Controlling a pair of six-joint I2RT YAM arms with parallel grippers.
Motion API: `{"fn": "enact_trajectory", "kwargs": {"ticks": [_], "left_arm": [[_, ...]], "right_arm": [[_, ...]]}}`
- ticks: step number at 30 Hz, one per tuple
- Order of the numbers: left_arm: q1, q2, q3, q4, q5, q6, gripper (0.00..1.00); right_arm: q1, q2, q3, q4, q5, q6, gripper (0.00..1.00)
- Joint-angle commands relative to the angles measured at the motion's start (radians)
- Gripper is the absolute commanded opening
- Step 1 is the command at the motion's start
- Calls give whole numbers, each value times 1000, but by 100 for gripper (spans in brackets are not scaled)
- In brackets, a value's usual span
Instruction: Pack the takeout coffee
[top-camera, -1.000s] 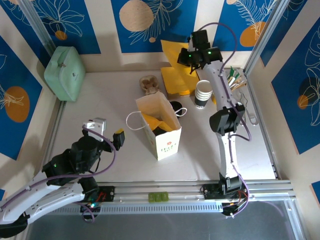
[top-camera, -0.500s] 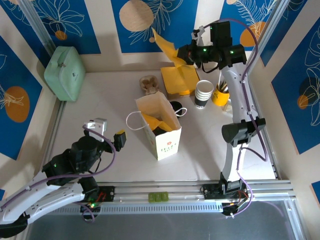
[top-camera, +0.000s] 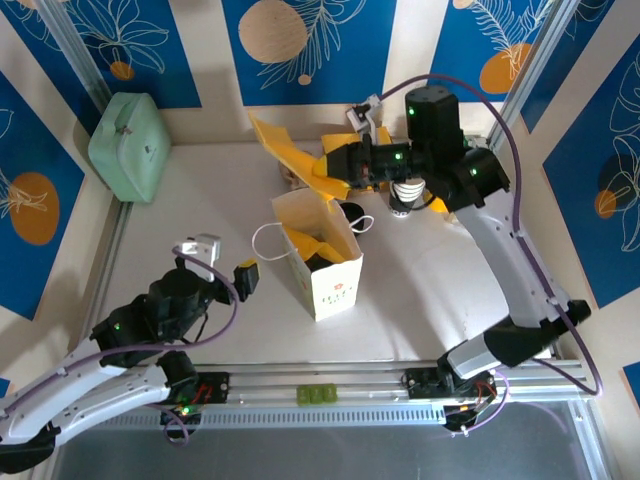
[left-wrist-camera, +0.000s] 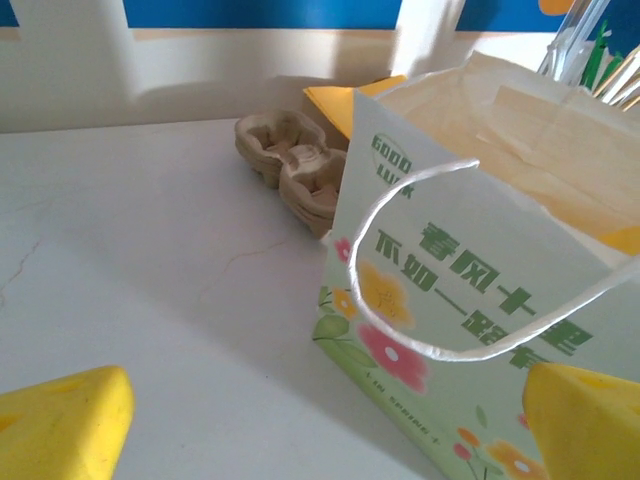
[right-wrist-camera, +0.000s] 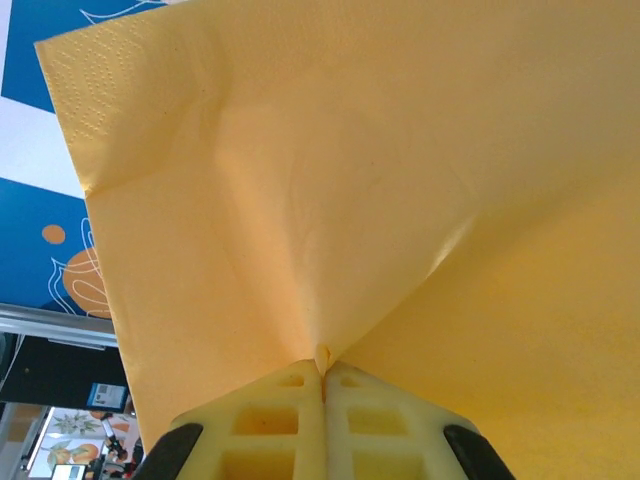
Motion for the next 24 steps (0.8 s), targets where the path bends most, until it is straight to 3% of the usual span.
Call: {"fn": "enact_trajectory", "kwargs": {"ticks": [1, 8, 14, 21, 24], "left_arm": [[-4, 9, 10, 49, 16, -14, 99], [-4, 8, 2, 47, 17, -17, 99], [-4, 11, 5, 48, 13, -12, 99], [-4, 12, 8, 48, 9, -4, 99], [-4, 12, 8, 47, 8, -2, 99]], "right_arm": [[41, -51, -80, 53, 107, 26, 0], [91, -121, -252, 85, 205, 32, 0], [99, -84, -309, 23, 243, -31, 0], [153, -20, -295, -121, 405, -135, 0], [196, 6, -282, -199, 528, -144, 0]]}}
